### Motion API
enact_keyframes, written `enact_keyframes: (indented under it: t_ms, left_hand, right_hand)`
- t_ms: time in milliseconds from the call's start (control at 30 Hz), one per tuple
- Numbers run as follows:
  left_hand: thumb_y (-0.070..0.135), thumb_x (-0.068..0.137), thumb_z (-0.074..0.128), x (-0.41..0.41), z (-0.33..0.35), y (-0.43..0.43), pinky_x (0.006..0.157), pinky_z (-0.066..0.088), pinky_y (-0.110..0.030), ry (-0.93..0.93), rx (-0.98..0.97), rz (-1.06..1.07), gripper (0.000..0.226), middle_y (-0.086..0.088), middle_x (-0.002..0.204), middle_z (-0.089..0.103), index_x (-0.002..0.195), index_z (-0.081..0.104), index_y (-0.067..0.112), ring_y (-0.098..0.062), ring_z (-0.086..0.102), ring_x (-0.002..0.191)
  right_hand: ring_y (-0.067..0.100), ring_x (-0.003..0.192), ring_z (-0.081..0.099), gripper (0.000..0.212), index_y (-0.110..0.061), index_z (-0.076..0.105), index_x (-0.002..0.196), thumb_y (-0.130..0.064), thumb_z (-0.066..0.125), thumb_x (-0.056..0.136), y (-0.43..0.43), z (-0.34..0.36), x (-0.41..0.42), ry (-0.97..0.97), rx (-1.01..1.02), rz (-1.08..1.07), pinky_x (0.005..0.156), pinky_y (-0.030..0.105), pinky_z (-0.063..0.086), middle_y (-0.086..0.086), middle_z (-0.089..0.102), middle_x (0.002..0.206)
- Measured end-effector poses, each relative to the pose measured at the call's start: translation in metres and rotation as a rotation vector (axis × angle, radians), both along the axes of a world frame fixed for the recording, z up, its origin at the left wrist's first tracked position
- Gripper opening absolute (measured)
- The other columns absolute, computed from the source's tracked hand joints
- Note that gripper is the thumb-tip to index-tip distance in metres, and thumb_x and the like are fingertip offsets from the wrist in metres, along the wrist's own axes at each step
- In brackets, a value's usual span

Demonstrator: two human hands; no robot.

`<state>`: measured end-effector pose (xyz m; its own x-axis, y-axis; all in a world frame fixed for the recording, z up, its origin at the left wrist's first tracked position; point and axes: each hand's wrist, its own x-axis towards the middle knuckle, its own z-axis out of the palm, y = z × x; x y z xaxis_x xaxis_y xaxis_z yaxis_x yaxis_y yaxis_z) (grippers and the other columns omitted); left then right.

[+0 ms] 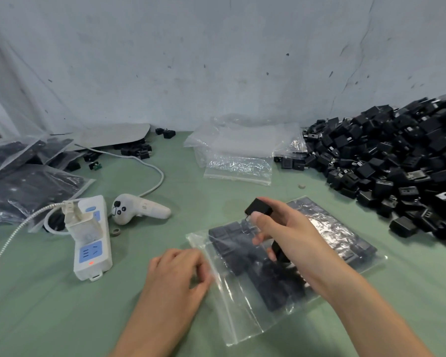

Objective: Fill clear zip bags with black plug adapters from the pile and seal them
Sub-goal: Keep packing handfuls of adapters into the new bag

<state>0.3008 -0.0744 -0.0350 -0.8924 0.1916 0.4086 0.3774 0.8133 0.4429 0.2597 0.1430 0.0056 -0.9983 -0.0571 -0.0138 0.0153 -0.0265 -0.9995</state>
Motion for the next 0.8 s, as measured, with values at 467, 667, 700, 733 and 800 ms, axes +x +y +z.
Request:
enact_keyframes:
  t_ms: [467, 667, 700, 733, 800]
  left_hand:
    - [0.03, 0.077, 0.062, 0.014, 0.039, 0.007, 0.058, 0.052, -0.022, -0.556, 1.242, -0.191, 0.048, -0.01, 0.084, 0.071, 0.121, 0.061, 0.01, -0.013, 0.065, 0.068]
    - [0.025, 0.087, 0.069, 0.008, 0.021, -0.029, 0.062, 0.048, -0.013, -0.427, 0.758, 0.084, 0.014, 0.001, 0.08, 0.073, 0.099, 0.069, 0.019, -0.002, 0.063, 0.064]
    - [0.025, 0.088, 0.071, 0.01, 0.015, -0.035, 0.063, 0.045, -0.01, -0.373, 0.603, 0.126, 0.011, 0.009, 0.083, 0.073, 0.098, 0.068, 0.024, 0.003, 0.06, 0.064]
    - [0.027, 0.086, 0.074, 0.013, 0.01, -0.039, 0.066, 0.043, -0.008, -0.317, 0.455, 0.135, 0.014, 0.018, 0.088, 0.07, 0.097, 0.066, 0.03, 0.005, 0.059, 0.068]
    - [0.026, 0.081, 0.079, 0.018, -0.001, -0.039, 0.079, 0.044, -0.012, -0.233, 0.23, 0.097, 0.027, 0.023, 0.09, 0.065, 0.094, 0.059, 0.04, 0.006, 0.056, 0.085]
  right_hand:
    - [0.005, 0.062, 0.044, 0.054, -0.061, 0.058, 0.119, -0.023, 0.078, 0.085, -0.044, 0.002, 0.03, 0.368, 0.269, 0.256, 0.062, 0.015, 0.043, -0.028, 0.063, 0.12]
    - [0.009, 0.054, 0.057, 0.052, -0.05, 0.052, 0.132, -0.051, 0.071, 0.084, -0.032, 0.008, 0.024, 0.166, 0.113, 0.087, 0.055, 0.023, 0.049, -0.017, 0.07, 0.105]
    - [0.011, 0.052, 0.056, 0.042, -0.037, 0.059, 0.128, -0.042, 0.072, 0.088, -0.026, 0.009, 0.019, 0.003, -0.111, -0.01, 0.052, 0.024, 0.048, -0.008, 0.074, 0.094]
    - [0.013, 0.052, 0.056, 0.035, -0.023, 0.064, 0.122, -0.03, 0.072, 0.089, -0.019, 0.01, 0.014, -0.168, -0.384, -0.078, 0.05, 0.025, 0.047, 0.002, 0.074, 0.087]
    - [0.018, 0.059, 0.06, 0.03, -0.005, 0.065, 0.113, -0.015, 0.069, 0.085, -0.007, 0.012, 0.008, -0.372, -0.78, -0.129, 0.052, 0.025, 0.051, 0.015, 0.069, 0.084]
